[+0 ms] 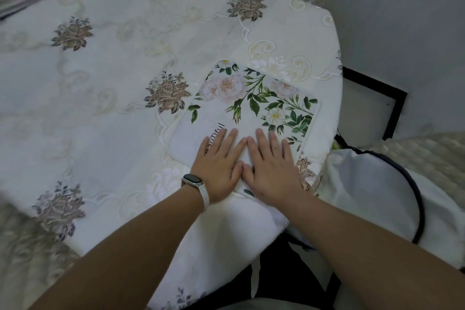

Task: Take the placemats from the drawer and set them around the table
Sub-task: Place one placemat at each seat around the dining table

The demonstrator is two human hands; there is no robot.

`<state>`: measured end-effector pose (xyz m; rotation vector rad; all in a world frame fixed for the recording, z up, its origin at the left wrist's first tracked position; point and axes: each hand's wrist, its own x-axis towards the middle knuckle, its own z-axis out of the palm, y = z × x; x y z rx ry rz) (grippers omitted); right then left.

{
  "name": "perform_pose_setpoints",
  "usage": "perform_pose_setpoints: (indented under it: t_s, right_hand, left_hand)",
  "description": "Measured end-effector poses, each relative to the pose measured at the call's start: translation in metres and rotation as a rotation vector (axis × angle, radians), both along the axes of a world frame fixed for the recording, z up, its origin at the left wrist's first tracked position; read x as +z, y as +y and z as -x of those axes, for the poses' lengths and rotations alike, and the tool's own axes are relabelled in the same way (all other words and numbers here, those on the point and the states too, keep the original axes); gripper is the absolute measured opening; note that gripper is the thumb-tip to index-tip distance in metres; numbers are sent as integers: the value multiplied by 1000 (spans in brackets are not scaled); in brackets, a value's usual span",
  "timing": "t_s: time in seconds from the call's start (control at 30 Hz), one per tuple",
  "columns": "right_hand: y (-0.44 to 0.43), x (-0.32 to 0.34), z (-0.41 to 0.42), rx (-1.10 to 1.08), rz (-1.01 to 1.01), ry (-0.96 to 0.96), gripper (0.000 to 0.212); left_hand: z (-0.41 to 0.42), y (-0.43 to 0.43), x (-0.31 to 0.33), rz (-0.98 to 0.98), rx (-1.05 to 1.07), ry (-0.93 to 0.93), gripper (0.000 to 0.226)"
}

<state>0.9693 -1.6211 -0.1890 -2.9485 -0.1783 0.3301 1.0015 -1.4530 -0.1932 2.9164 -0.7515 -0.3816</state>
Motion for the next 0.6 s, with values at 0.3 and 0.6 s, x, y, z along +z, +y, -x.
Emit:
perform_pose_setpoints:
  t_s: [0.3,0.6]
  right_hand:
    - [-7,-2,38,118,30,-7,70]
    - [-27,16,68,-73,51,83,68]
  left_hand:
    - [1,49,-1,-21,211,12,69]
    - [27,95,5,-16,305,61,71]
